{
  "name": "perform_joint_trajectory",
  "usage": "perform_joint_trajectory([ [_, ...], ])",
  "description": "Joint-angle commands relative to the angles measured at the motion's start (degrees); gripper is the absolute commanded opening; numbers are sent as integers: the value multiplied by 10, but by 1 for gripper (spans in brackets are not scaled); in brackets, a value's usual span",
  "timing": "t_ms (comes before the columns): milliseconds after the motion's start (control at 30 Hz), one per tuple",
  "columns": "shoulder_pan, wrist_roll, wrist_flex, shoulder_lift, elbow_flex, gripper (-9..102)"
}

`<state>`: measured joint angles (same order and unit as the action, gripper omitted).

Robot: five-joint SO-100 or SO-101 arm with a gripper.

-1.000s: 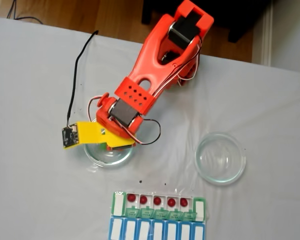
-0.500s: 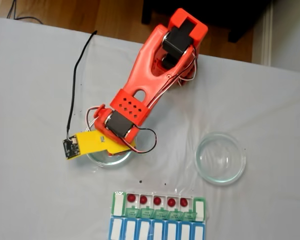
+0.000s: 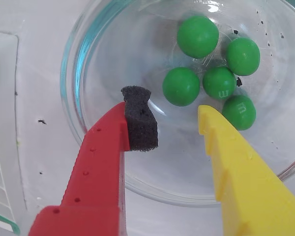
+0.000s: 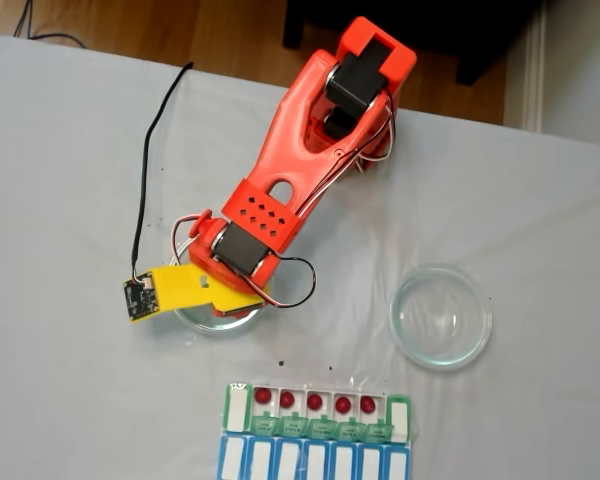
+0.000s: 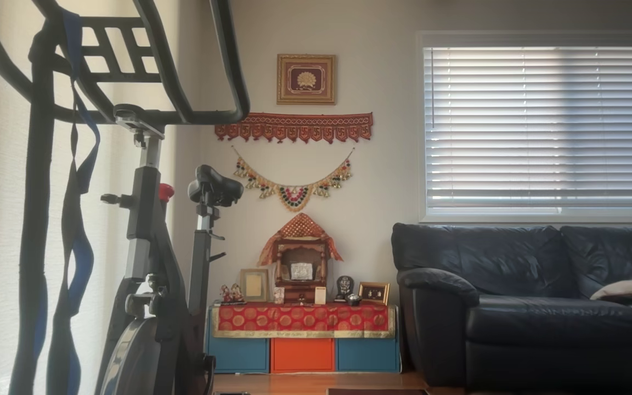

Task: Sort medicines into box.

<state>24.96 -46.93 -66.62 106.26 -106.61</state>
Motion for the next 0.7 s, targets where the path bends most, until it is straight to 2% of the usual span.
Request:
perform_joint_trajectory([
  [0,-11,1,11,11,4,17],
  [667,-22,18,69,-9,-40,15],
])
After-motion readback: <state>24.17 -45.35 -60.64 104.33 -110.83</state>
